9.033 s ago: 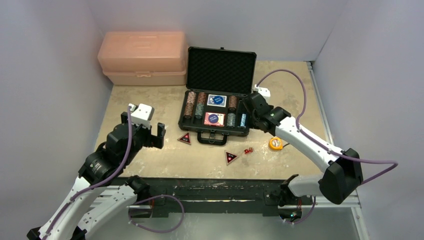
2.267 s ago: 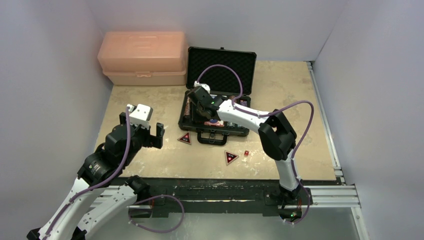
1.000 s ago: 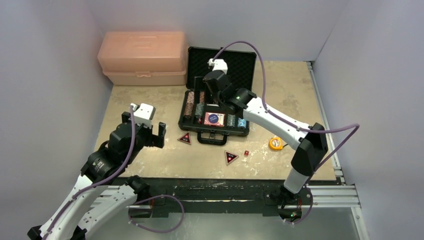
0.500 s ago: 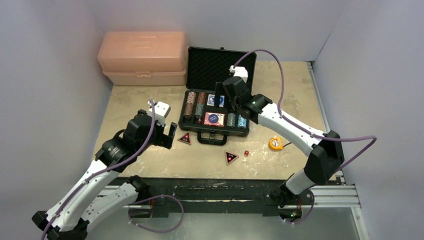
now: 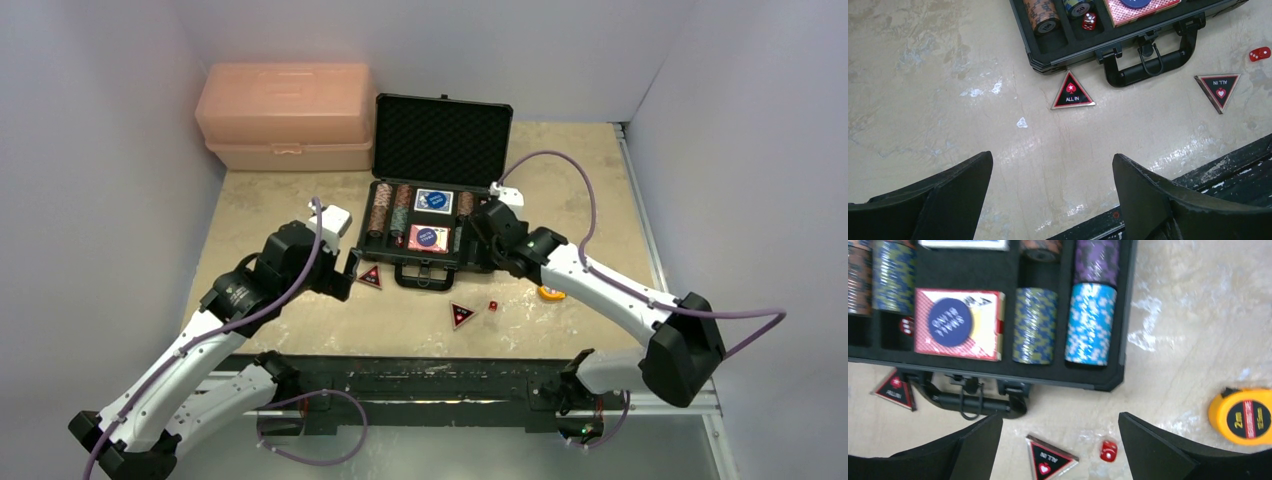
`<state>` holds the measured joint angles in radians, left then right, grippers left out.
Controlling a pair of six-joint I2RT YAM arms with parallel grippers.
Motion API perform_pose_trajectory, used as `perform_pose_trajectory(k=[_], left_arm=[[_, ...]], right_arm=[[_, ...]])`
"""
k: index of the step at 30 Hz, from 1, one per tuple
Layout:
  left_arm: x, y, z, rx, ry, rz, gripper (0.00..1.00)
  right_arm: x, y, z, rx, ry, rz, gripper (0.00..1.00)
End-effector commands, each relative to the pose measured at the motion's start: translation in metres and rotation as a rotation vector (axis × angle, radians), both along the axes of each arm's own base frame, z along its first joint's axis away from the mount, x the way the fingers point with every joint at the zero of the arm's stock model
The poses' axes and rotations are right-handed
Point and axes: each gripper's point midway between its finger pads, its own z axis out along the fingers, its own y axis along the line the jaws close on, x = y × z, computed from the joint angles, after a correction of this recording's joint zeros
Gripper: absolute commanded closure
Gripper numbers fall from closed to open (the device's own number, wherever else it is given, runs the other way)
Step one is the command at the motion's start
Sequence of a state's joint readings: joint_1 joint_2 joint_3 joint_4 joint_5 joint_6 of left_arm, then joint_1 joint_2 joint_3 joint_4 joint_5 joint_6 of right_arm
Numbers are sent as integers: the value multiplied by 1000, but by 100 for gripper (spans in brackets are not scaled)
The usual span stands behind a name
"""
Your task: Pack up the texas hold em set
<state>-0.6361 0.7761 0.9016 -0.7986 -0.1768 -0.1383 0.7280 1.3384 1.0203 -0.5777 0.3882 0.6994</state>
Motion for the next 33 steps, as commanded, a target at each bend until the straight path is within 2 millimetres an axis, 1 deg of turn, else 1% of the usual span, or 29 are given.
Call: perform_pose_trajectory(k=[1,5,12,15,19,22,26,33], left_arm=[[0,-6,18,-44,-30,-16,11],[0,-6,19,-48,-32,-18,11],[-1,-5,20,-51,-36,-17,13],[-1,-4,20,-50,-38,-14,14],[-1,-3,20,-49,-43,-10,14],[-1,-2,21,-49,-47,-6,14],[0,-2,20,-46,-48,-3,14],[0,-2,20,-42,-47,-4,15]], right_arm=[[-26,-5,-19,63,78,-34,12],[-35,-11,-35,57,109,-53,23],[-40,-15,-54,37,143,-72,35],[-42,-15,-63,26,163,-75,37],[-49,-14,-78,34,207,-74,40],[-54,-15,-85,25,231,-77,41],[-58,-19,-91,6,254,-82,42],[-64,-19,-98,-6,285,-72,44]])
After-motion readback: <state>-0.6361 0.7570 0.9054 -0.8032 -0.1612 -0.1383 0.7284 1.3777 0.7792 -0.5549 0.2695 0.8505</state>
